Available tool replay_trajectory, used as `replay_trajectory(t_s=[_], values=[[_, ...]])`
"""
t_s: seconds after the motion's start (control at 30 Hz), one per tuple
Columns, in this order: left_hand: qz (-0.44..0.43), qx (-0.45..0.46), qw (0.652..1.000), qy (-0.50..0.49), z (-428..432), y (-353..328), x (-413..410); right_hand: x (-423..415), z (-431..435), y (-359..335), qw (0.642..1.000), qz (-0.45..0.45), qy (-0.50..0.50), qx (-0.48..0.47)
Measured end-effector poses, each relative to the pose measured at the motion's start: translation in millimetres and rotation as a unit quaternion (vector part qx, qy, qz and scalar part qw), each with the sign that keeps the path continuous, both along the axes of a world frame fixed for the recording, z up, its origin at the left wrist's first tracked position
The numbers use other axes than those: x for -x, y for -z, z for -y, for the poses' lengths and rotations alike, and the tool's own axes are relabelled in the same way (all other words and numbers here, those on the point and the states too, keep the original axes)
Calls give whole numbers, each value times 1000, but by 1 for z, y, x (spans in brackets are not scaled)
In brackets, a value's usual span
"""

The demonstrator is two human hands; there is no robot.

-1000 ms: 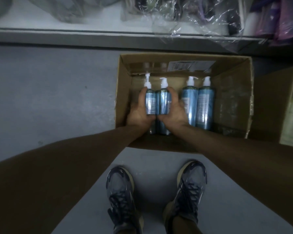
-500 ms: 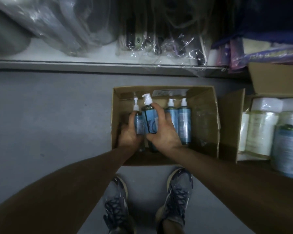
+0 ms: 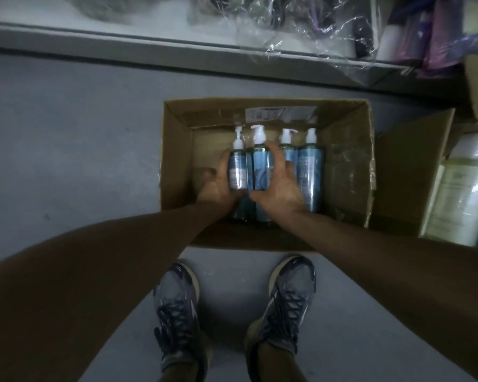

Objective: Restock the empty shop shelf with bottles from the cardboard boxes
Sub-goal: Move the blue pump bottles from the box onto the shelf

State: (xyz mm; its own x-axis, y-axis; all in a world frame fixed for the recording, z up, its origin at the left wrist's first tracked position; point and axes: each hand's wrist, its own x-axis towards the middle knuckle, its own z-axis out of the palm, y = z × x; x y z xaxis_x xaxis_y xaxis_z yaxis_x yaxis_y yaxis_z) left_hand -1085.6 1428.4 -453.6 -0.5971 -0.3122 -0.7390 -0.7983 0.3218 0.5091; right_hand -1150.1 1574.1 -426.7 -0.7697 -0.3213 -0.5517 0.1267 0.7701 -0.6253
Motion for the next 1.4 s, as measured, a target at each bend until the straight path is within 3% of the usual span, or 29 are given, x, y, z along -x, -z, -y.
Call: replay_trajectory(t_s=[0.17, 0.63, 0.93, 1.4], values=[[-29, 26, 999, 15, -18, 14, 13, 6, -4, 13, 1000, -7, 15, -5], [-39, -12, 996, 77, 21, -7, 17, 16, -8, -3, 999, 22, 25, 8], [3, -10, 995, 95, 17, -5, 27, 22, -18, -11, 999, 39, 32, -3], [-12, -25, 998, 55, 17, 5, 26, 21, -20, -19, 997, 65, 38, -18]])
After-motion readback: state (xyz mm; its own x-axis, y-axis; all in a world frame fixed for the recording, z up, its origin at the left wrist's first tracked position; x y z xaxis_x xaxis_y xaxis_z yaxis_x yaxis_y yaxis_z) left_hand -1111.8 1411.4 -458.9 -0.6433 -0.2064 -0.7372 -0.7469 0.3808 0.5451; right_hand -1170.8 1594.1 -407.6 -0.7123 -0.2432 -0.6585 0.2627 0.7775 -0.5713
